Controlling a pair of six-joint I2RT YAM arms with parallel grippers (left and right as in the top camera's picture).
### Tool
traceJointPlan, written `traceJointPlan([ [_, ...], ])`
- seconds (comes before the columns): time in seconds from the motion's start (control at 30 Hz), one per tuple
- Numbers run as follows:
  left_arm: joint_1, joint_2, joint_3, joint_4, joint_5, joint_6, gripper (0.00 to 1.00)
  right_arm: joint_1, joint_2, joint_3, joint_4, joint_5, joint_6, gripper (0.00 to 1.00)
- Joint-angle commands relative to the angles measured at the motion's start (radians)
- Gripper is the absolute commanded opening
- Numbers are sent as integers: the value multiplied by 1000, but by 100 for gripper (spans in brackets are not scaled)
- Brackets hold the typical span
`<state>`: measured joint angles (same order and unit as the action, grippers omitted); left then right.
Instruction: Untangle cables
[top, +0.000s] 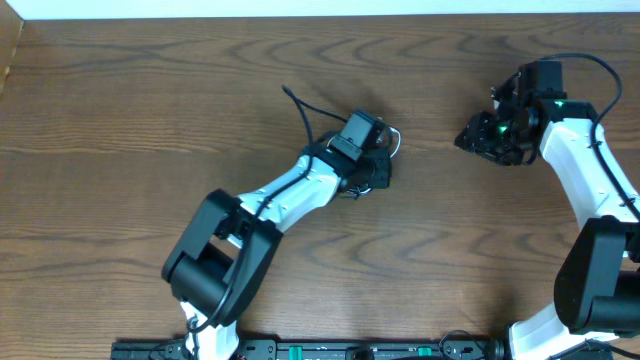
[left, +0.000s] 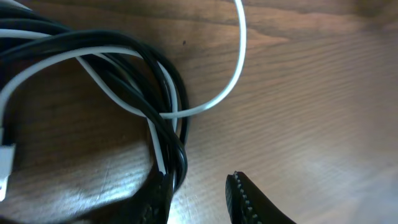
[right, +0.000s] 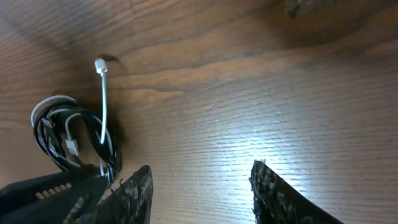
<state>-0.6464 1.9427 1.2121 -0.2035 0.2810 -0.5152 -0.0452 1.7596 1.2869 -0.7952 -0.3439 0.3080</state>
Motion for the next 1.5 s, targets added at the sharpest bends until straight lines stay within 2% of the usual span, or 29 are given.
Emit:
traceJointPlan([
  [0.0, -18, 50, -4, 4, -127, -15, 33, 1, 1, 1, -11, -14, 2, 47],
  [0.17, -21, 88, -4, 9, -197, -119, 32, 12, 1, 1, -13, -13, -3, 48],
  [0.3, -21, 90, -4, 13, -249, -201, 27, 20, 1, 1, -17, -14, -7, 48],
  [0.33, -21, 90, -4, 21, -248, -206, 23, 21, 1, 1, -18, -14, -9, 47],
  [0.37, -21, 90, -4, 31, -241, -205, 13, 24, 1, 1, -20, -13, -10, 44],
  [0.4, -20, 88, 1, 34, -211, -203, 8, 25, 1, 1, -24, -13, -10, 39],
  [0.53, 47, 39, 69, 19, 126, -105, 7, 27, 1, 1, -30, -45, -45, 36],
  [0.7, 190, -22, 137, 20, 576, -71, 7, 27, -1, 2, 24, -331, -177, 35],
  [0.83, 293, -26, 148, 24, 933, -60, 8, 27, -13, 2, 70, -507, -186, 36],
  [0.93, 344, -26, 146, 23, 1075, -27, 7, 27, -34, 2, 103, -587, -186, 36],
  [1.03, 378, -26, 146, 23, 1115, -27, 7, 28, -67, 2, 136, -670, -182, 36],
  [1.1, 383, -26, 146, 23, 1130, -34, 8, 35, -90, 2, 149, -690, -182, 41],
  [1.27, 381, -26, 146, 58, 1125, -248, 8, 83, -105, 2, 157, -630, -154, 46],
  [1.37, 381, -26, 146, 72, 1122, -447, 7, 119, -105, 2, 174, -556, -156, 47],
  [1.47, 381, -26, 146, 72, 1122, -657, 8, 164, -105, 2, 183, -366, -160, 47],
])
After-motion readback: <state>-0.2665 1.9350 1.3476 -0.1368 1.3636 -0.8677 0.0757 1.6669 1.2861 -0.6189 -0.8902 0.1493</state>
